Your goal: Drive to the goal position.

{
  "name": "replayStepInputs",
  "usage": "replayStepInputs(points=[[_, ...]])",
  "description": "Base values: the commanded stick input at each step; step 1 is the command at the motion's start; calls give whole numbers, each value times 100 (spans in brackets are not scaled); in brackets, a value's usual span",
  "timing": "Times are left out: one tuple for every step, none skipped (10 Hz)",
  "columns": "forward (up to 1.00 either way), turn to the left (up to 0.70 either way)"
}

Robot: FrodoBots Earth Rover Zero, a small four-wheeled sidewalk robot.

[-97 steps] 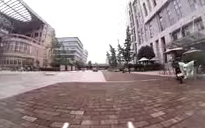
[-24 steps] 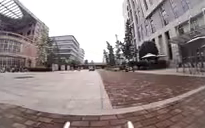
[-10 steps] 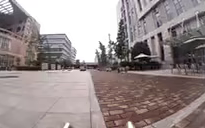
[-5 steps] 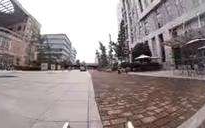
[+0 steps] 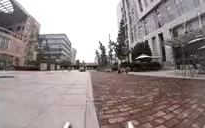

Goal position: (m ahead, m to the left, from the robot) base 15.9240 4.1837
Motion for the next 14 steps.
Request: replayStepInputs(points=[[45, 0], [45, 0], [45, 0], [45, 0], [45, 0], [45, 0], [45, 0], [45, 0], [45, 0], [45, 0], [45, 0], [45, 0], [45, 0], [45, 0]])
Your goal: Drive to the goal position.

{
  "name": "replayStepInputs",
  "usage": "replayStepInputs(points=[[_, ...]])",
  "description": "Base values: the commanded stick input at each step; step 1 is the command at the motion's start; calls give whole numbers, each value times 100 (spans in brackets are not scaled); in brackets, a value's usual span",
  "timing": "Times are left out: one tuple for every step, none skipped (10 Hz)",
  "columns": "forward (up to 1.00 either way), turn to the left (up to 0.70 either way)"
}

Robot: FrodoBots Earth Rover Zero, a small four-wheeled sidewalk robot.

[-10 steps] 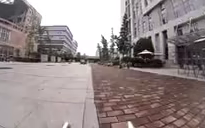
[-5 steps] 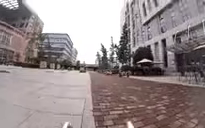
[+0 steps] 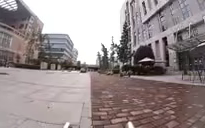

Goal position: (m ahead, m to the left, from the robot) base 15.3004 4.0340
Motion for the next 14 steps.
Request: replayStepInputs(points=[[45, 0], [45, 0], [45, 0], [45, 0], [45, 0], [45, 0], [45, 0], [45, 0], [45, 0], [45, 0], [45, 0], [45, 0], [45, 0], [45, 0]])
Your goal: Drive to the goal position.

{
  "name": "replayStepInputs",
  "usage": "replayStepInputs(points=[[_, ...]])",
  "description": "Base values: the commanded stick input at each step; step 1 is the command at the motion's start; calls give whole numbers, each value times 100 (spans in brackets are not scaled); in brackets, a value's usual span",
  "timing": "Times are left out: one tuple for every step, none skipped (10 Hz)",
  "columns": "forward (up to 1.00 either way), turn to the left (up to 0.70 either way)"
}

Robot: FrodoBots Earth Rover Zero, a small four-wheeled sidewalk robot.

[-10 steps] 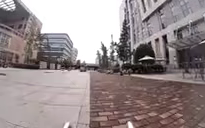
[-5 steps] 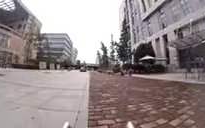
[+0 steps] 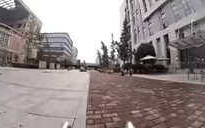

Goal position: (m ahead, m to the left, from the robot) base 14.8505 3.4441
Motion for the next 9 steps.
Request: replayStepInputs(points=[[45, 0], [45, 0], [45, 0], [45, 0], [45, 0], [45, 0], [45, 0], [45, 0], [45, 0]])
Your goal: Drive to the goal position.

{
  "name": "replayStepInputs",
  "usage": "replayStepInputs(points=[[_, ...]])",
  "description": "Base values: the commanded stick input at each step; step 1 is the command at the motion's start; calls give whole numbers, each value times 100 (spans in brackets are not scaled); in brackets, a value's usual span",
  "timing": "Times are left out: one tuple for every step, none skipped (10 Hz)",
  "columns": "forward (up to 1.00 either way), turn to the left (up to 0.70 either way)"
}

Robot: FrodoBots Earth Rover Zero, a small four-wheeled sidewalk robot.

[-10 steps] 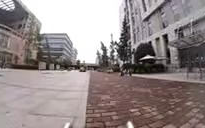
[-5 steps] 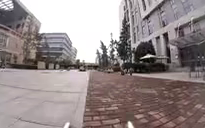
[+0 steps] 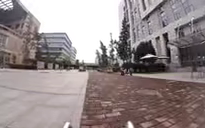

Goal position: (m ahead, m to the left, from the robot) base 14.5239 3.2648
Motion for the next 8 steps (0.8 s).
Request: replayStepInputs(points=[[45, 0], [45, 0], [45, 0], [45, 0], [45, 0], [45, 0], [45, 0], [45, 0]])
